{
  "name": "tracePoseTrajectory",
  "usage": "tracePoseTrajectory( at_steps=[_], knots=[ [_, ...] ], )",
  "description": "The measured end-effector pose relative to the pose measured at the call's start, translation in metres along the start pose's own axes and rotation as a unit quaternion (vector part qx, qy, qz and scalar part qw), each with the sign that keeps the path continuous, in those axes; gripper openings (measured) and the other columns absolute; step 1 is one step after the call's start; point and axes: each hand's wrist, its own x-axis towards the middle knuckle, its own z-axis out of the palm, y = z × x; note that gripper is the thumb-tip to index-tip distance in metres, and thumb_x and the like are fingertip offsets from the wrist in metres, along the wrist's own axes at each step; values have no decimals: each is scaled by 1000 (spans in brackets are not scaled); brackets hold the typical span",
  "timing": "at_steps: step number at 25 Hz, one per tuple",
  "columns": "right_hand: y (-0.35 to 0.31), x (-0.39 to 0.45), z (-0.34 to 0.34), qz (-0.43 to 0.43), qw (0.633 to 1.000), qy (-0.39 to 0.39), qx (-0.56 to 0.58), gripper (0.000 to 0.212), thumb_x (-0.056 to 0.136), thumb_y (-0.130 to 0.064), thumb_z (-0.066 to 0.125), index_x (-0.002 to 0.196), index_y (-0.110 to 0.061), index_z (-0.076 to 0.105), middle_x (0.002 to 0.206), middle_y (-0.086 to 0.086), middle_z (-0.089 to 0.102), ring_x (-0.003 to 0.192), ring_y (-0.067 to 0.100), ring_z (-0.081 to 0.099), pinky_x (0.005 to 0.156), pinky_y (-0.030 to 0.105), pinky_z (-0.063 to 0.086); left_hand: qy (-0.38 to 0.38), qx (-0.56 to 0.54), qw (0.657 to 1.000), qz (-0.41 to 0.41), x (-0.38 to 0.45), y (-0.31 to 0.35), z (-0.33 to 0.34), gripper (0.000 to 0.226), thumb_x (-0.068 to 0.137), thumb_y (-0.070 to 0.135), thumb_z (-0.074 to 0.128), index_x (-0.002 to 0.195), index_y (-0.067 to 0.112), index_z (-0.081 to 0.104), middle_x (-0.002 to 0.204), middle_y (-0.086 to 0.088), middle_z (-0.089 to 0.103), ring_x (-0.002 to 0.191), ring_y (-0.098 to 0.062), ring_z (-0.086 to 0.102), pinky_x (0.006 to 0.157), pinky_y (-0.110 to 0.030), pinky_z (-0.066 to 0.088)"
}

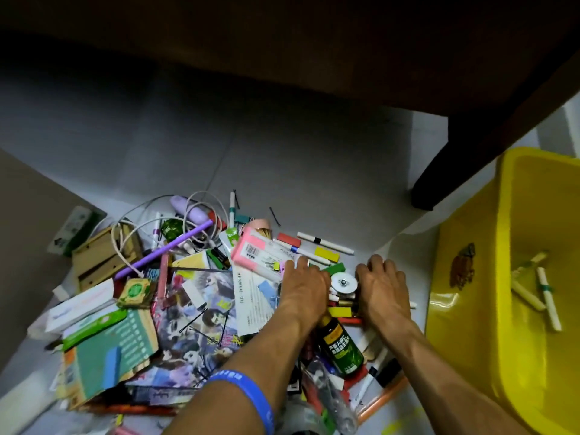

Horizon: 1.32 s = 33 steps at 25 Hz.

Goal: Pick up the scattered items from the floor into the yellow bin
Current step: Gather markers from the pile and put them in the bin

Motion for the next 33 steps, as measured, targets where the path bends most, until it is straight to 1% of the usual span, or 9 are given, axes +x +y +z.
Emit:
tracePoseTrajectory(
  at_steps=[4, 7, 8, 10, 13, 18, 21, 24, 33],
  knots=[
    [-14, 4, -12, 57, 969, 87, 223, 7, 95, -18, 53, 97, -20, 46, 89, 6, 61, 74, 22, 47, 70, 34, 37, 19, -27, 999, 22, -7, -10, 12, 23, 95, 29, 54, 114, 18, 57, 111, -7, 65, 113, -27, 45, 96, -42, 32],
    [-21, 26, -22, 43, 934, 191, 300, 9, 92, -12, 53, 101, -12, 55, 97, 11, 56, 84, 28, 52, 69, 34, 39, 111, -161, 980, 30, -24, -20, 16, 10, 94, 27, 53, 100, 19, 56, 100, -4, 64, 100, -23, 45, 82, -37, 27],
    [-21, 39, -26, 26, 941, 179, 285, 18, 90, -11, 55, 108, -9, 59, 106, 15, 56, 93, 33, 53, 76, 37, 43, 130, -186, 974, 25, -29, -24, 16, 6, 92, 23, 54, 97, 20, 55, 96, -4, 63, 98, -23, 46, 80, -37, 26],
    [-26, 62, -34, 5, 963, 67, 261, 36, 92, -17, 56, 127, -12, 58, 127, 16, 53, 110, 38, 50, 93, 39, 43, 130, -189, 973, 13, -38, -29, 13, 13, 86, 15, 57, 98, 20, 56, 99, -6, 62, 100, -26, 49, 82, -39, 28],
    [-40, 74, -35, -2, 979, -48, 201, 40, 96, -26, 52, 136, -19, 51, 133, 13, 49, 115, 36, 49, 96, 39, 45, 77, -153, 985, 26, -45, -21, 19, 24, 89, 25, 56, 112, 19, 56, 118, -9, 61, 119, -29, 45, 94, -44, 29],
    [-51, 63, -23, 1, 985, -50, 163, 22, 95, -25, 52, 109, -9, 57, 115, 15, 60, 107, 34, 53, 83, 37, 44, 108, -181, 977, 22, -48, -15, 32, 31, 88, 30, 49, 117, 24, 58, 118, -2, 63, 119, -23, 43, 95, -41, 27],
    [-56, 56, -17, -24, 983, -46, 175, 29, 95, -30, 53, 115, -10, 56, 117, 14, 59, 107, 33, 52, 86, 38, 43, 136, -208, 968, 21, -51, -18, 39, 28, 87, 28, 59, 114, 25, 58, 119, 0, 59, 114, -21, 47, 93, -38, 30],
    [-62, 48, -15, -44, 983, -48, 171, 36, 94, -38, 56, 122, -15, 55, 118, 11, 57, 107, 31, 53, 88, 39, 43, 152, -212, 965, -25, -47, -10, 40, 44, 86, 27, 60, 128, 27, 46, 129, 3, 47, 115, -21, 46, 92, -39, 31],
    [-57, 27, -35, -11, 947, 46, 319, 20, 101, -34, 47, 89, -17, 48, 81, 3, 58, 73, 25, 54, 58, 33, 36, 73, -97, 992, -46, -28, 0, 37, 36, 94, 16, 53, 129, 14, 49, 129, -10, 50, 122, -30, 40, 102, -49, 28]
  ],
)
